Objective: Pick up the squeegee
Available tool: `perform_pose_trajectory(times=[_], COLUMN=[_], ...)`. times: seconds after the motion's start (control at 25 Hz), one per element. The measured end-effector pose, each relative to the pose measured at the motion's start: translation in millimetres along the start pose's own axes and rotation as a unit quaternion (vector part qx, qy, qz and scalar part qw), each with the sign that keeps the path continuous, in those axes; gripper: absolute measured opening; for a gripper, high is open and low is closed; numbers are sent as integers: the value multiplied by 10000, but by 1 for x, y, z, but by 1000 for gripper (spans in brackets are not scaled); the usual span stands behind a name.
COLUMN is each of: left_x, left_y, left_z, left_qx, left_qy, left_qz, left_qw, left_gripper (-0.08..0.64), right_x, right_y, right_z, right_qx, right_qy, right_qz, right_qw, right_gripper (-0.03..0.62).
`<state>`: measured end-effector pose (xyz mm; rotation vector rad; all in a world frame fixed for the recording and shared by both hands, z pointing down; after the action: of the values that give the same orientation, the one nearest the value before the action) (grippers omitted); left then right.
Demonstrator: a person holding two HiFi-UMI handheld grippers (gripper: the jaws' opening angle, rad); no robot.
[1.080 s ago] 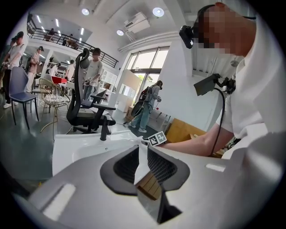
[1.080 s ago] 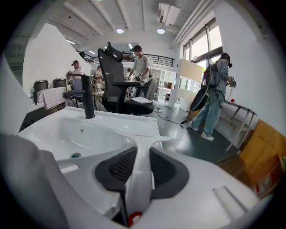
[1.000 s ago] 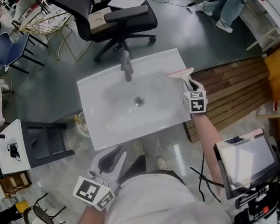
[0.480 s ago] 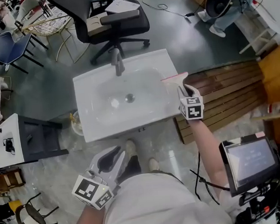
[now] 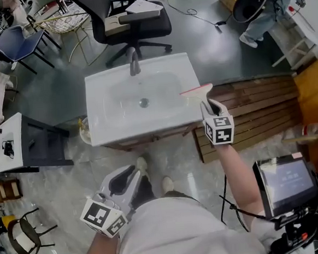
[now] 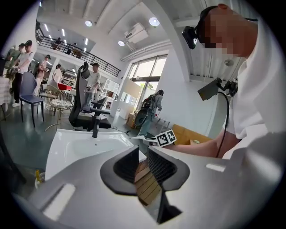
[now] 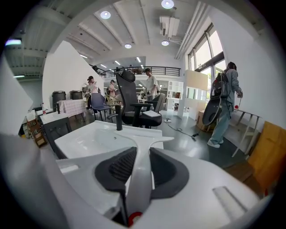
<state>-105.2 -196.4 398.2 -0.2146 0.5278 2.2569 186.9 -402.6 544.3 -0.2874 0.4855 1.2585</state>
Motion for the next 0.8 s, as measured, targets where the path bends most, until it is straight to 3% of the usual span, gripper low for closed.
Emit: perform_pose_trajectory(times=[0.28, 0.8], left_x=[32, 107], left_y=[-11, -10], left_z=[9, 15], left_qx=[54, -122], left_qy=[-39, -85], left_qz=[-134, 284], left_qw=[9999, 9995], left_gripper=[66, 67], right_x=[55, 166], right_y=[22, 99], right_z=[-9, -20], right_qx=[-24, -56], right_qy=[-189, -416], right_qz=[-93, 59], right_qw=[9998, 9991], right_gripper=[100, 100])
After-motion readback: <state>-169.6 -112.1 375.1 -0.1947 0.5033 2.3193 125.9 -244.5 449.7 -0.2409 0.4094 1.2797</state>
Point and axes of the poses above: the fingertips, and each gripper's own axes: x backward along the fingers, y to its left, z out of its underside, the point moved 2 cm from there along x, backward along the fingers, and after that the axes turned 1 degree about y, right-handed, at the moved point
